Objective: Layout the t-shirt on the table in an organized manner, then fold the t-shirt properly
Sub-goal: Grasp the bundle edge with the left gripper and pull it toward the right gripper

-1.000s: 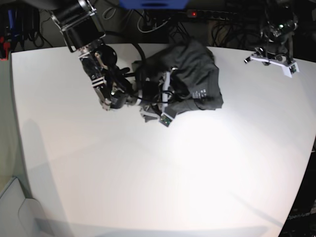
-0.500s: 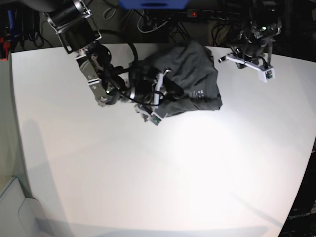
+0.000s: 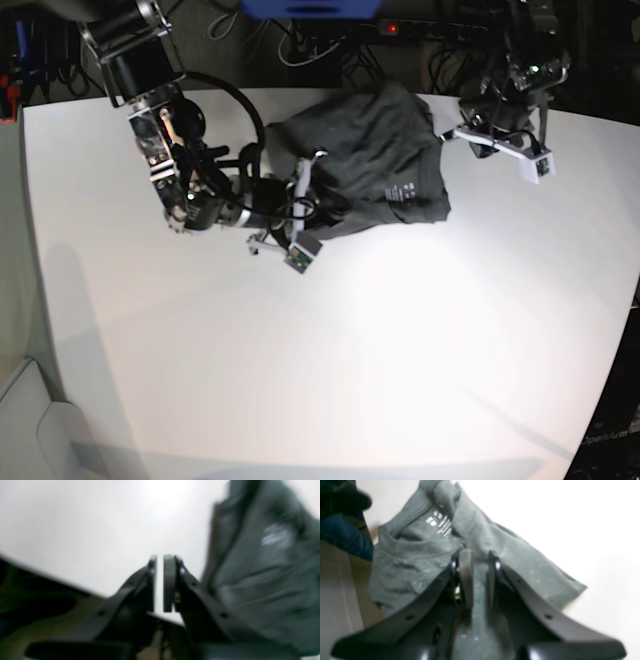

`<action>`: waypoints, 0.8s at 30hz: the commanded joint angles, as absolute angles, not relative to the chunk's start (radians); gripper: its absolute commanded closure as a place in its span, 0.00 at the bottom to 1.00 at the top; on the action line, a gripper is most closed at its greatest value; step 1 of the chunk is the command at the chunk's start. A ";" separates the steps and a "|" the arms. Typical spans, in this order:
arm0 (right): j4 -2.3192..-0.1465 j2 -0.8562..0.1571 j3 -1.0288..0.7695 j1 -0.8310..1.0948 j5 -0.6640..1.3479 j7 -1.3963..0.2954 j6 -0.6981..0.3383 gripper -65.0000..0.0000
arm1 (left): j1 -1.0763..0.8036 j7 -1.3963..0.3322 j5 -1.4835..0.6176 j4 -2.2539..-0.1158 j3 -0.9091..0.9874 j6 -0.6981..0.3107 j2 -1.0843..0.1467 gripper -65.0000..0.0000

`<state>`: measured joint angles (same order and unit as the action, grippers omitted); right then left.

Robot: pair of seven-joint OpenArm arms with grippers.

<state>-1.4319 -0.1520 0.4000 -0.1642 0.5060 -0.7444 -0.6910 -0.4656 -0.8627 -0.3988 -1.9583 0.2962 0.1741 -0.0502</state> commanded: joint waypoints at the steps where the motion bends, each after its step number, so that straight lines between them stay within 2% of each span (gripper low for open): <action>1: -1.449 -0.151 0.392 -0.173 0.527 -0.720 -0.698 0.85 | -0.475 -0.857 -0.444 -1.983 0.297 0.173 -0.062 0.76; 6: -1.448 -0.154 0.395 -0.168 0.526 -0.722 -0.698 0.85 | -0.475 -0.852 -0.630 -1.979 0.300 0.173 -0.113 0.31; 8: -1.448 -0.154 0.395 -0.166 0.526 -0.723 -0.698 0.85 | -0.475 -0.849 -0.694 -1.975 0.302 0.173 -0.127 0.22; 11: -1.448 -0.156 0.395 -0.165 0.526 -0.723 -0.698 0.85 | -0.463 -0.848 -0.777 -1.962 0.298 0.170 -0.163 0.21; 17: -1.448 -0.156 0.395 -0.163 0.526 -0.723 -0.698 0.85 | -0.372 -0.855 -0.852 -1.827 0.303 0.028 -0.160 0.21; 24: -1.448 -0.177 0.390 -0.166 0.526 -0.725 -0.698 0.85 | -0.312 -0.855 -0.849 -1.724 0.278 0.024 -0.145 0.21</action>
<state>-1.4307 -0.1802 0.3943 -0.1463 0.5053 -0.7483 -0.6914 -0.3164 -0.8616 -0.8291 -1.7126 0.2768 0.0284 -0.1406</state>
